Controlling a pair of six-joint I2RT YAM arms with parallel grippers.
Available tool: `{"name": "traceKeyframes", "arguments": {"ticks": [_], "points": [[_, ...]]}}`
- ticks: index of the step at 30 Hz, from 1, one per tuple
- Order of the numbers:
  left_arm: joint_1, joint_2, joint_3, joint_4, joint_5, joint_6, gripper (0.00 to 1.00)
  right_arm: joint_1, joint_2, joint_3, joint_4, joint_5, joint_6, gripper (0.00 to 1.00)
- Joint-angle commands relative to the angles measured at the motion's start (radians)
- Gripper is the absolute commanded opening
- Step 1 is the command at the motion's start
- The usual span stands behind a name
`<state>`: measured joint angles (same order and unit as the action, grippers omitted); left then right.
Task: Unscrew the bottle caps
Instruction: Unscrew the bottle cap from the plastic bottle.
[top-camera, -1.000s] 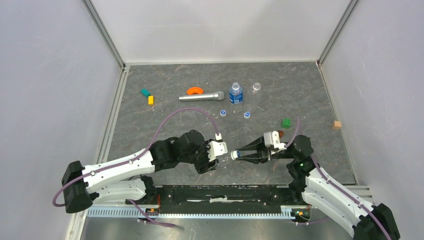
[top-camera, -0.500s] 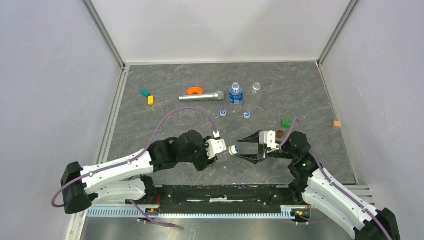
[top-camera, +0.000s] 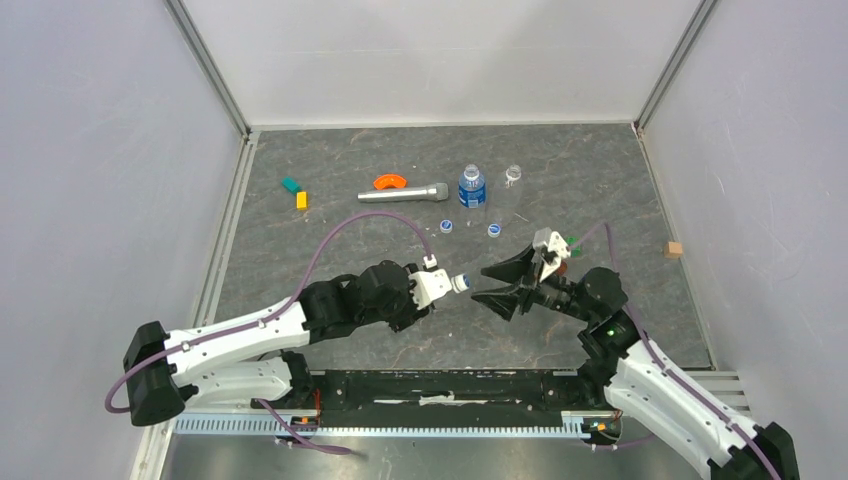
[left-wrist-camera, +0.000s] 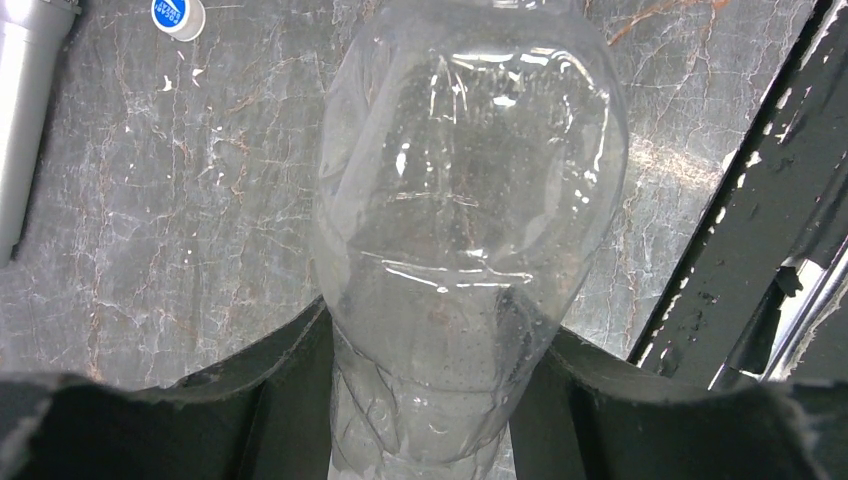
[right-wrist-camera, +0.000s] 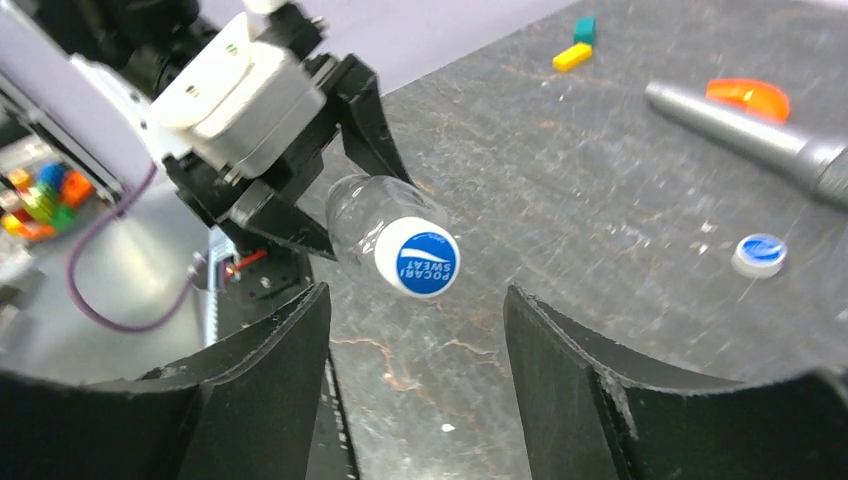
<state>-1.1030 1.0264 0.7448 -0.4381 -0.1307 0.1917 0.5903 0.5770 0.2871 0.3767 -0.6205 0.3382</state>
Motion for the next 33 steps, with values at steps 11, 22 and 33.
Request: {"name": "traceKeyframes", "arguments": {"ticks": [11, 22, 33], "points": [[-0.022, 0.032, 0.024, 0.044, -0.02, -0.036, 0.26, 0.002, 0.211, -0.093, 0.436, -0.02, 0.511, 0.66], [-0.041, 0.043, 0.044, 0.029, -0.018, -0.031, 0.25, 0.004, 0.275, -0.092, 0.473, -0.024, 0.531, 0.62], [-0.046, 0.032, 0.047, 0.028, -0.006, -0.039, 0.25, 0.006, 0.293, -0.101, 0.494, -0.062, 0.512, 0.46]]}}
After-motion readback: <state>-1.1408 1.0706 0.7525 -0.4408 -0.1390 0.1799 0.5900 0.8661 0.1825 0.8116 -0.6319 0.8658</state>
